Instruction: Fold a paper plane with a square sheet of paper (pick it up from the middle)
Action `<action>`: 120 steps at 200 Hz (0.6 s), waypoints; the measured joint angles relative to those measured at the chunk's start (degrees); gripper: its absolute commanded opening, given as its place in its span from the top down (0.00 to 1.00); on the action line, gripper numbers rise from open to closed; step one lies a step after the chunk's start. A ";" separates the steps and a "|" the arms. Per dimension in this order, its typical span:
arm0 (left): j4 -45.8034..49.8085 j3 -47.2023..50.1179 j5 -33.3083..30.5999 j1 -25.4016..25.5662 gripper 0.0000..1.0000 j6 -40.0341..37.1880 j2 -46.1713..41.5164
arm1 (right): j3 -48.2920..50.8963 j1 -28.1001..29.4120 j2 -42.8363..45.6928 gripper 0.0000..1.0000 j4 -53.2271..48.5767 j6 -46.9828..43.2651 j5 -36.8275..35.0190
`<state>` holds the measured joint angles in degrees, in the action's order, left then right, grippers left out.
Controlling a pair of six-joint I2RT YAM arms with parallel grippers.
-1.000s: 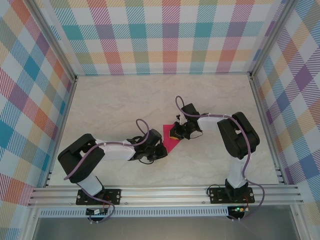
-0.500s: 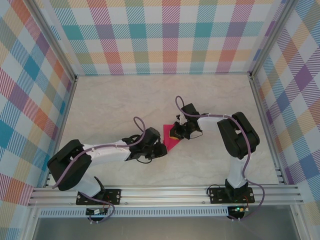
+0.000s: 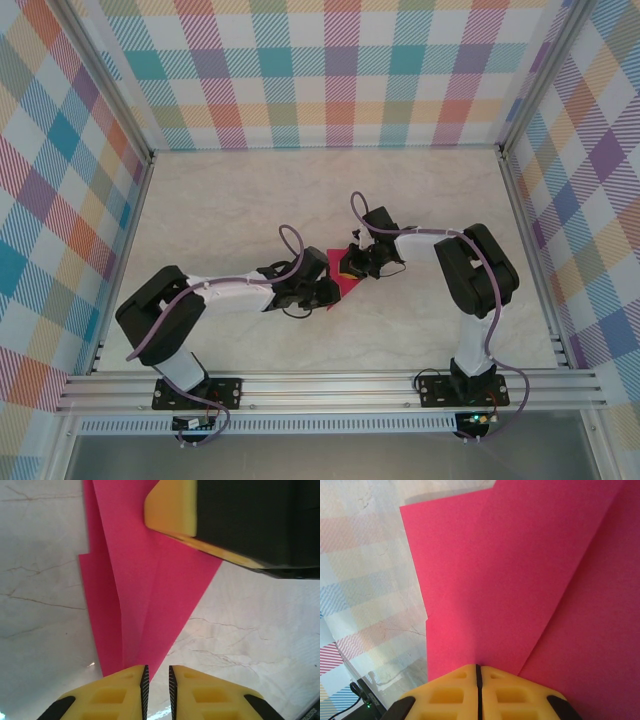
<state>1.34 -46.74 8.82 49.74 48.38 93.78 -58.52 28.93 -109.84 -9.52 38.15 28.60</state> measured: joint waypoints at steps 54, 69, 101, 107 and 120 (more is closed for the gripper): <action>-2.47 1.92 1.22 0.00 0.80 1.07 0.39 | 0.00 0.00 0.00 0.91 0.00 0.00 0.00; -3.34 2.75 1.46 0.00 0.81 1.62 0.42 | 0.00 0.00 0.00 0.90 0.00 0.00 0.00; -4.66 3.89 1.66 0.00 0.83 2.43 0.42 | -0.07 0.00 0.00 0.90 -0.07 0.00 0.00; -4.79 4.04 1.68 0.00 0.83 2.64 0.44 | -0.09 0.00 0.00 0.90 -0.13 0.00 -0.02; -5.20 4.35 1.84 0.00 0.83 2.95 0.52 | -0.11 0.00 0.02 0.90 -0.20 0.00 -0.04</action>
<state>-3.86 -42.39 10.66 49.74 51.33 94.30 -58.63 28.93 -109.82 -9.72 38.15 28.56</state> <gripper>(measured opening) 0.171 0.102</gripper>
